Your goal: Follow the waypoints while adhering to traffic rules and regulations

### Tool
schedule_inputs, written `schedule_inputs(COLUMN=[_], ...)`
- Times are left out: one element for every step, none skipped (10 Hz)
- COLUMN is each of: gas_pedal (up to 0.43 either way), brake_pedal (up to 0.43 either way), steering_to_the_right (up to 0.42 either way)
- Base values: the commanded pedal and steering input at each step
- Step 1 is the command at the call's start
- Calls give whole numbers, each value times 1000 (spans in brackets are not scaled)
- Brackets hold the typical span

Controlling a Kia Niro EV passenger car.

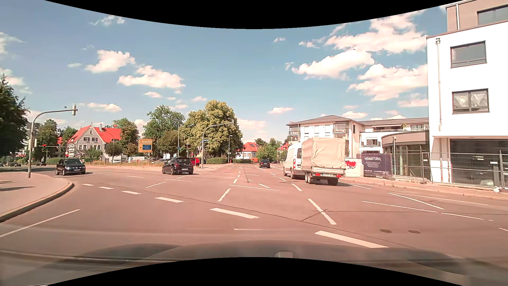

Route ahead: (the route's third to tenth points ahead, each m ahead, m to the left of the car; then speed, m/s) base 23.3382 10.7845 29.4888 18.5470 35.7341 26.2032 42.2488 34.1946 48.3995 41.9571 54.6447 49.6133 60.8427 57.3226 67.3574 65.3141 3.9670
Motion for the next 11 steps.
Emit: schedule_inputs(gas_pedal=[177,150,138,138,130,130,130,130,130,130,130], brake_pedal=[0,0,0,0,0,0,0,0,0,0,0], steering_to_the_right=[-9,-14,-19,-23,-26,-33,-42,-56,-69,-80,-87])
